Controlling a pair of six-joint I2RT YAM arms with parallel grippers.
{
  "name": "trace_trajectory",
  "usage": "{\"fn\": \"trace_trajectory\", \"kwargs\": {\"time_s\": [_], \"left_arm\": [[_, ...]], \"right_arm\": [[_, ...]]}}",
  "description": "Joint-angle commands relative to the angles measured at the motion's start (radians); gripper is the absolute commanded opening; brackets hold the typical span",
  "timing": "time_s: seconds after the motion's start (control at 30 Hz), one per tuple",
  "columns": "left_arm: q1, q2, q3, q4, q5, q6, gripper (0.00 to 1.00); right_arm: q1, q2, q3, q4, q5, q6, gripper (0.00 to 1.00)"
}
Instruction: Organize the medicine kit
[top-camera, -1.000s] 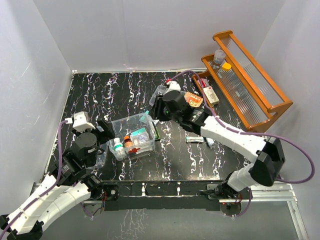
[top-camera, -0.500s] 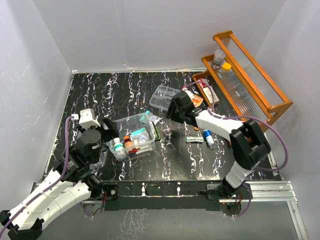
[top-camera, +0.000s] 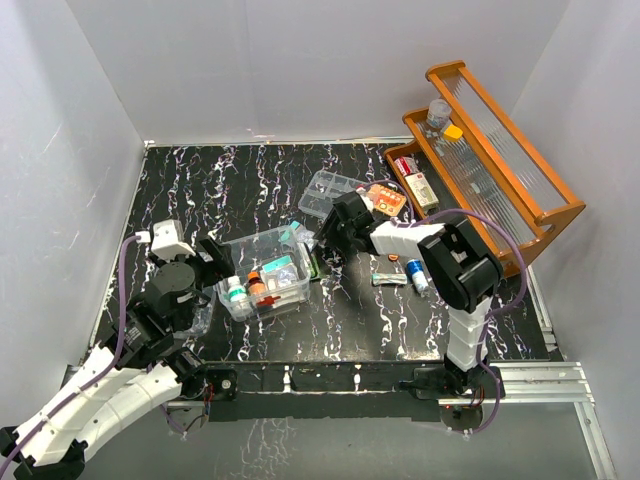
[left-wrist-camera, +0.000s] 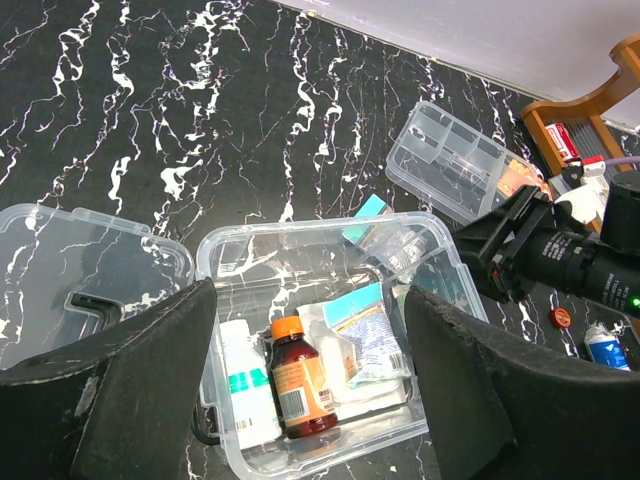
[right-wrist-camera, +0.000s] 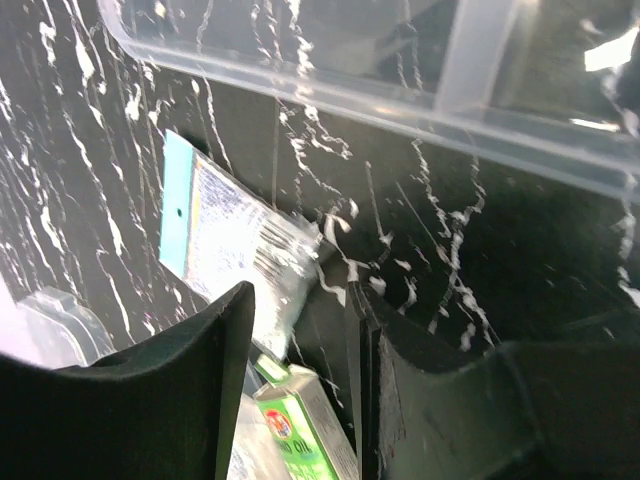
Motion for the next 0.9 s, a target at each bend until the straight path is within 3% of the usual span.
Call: {"fn": "trace_trajectory", "kwargs": {"time_s": [0.0,0.27,0.43,0.57,0.87], "left_arm": [[0.000,0.000,0.033,-0.009,-0.019,-0.013,0.75],[0.000,0.014,0.047,-0.018,-0.025,-0.021,0.75],[0.000,0.002,0.039,-0.012,-0.019,-0.018,0.75],[0.000,0.002,0.045,-0.022,-0.029,-0.008,0.75],[0.000,0.001,0.035,-0.015,-0.033,-0.005,0.75]], "right_arm": [[0.006,0.048,0.060,0.092,-0.040,0.044,0.39],[0.016,0.070,0.063,0.074,0.037,0.050,0.32],[0.017,0.097,0.085,0.060,0.039,0.042,0.18],[0.018,0.095,0.091,0.052,0.057,0.027,0.00],[0.017,-0.019,0.048,0.028,0.146,-0.016,0.00]]}}
